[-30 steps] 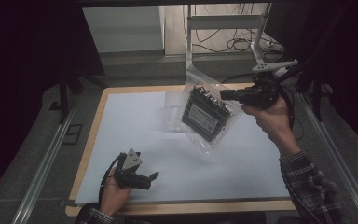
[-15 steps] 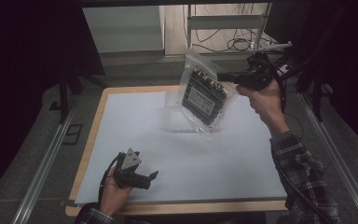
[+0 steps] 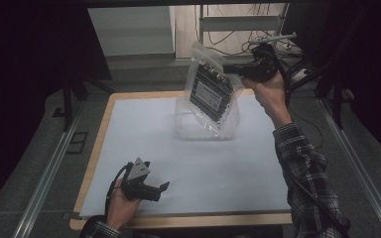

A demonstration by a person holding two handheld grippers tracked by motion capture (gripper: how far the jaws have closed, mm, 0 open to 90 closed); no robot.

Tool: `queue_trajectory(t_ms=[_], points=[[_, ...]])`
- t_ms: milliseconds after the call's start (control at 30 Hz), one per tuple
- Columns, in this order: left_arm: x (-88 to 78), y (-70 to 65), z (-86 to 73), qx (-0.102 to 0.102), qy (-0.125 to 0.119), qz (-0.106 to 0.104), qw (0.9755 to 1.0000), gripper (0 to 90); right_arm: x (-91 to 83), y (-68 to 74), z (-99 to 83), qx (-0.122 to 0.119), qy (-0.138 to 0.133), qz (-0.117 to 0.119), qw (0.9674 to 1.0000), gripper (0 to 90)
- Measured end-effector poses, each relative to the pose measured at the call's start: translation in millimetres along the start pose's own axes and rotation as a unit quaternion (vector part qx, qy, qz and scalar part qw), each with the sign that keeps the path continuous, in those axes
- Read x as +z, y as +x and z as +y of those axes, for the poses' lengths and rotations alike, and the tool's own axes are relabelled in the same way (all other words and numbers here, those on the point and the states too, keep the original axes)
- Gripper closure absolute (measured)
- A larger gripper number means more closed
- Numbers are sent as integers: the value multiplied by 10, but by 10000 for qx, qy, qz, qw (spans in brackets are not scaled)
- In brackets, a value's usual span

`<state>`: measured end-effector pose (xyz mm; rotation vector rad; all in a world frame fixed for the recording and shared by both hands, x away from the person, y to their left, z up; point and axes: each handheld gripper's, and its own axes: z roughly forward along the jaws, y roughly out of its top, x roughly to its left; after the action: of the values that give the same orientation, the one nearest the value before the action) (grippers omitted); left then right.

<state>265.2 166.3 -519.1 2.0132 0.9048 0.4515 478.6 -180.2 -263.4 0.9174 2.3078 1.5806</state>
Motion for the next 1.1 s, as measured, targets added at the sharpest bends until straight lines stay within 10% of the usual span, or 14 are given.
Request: queue_trajectory(t_ms=[433, 1100], points=[[13, -13, 4, -75, 62, -39, 9999, 10, 417, -138, 42, -109, 83, -216, 9997, 889], [23, -32, 6, -12, 91, 6, 10000, 8, 887, -364, -365, 87, 442, -211, 9988, 888]])
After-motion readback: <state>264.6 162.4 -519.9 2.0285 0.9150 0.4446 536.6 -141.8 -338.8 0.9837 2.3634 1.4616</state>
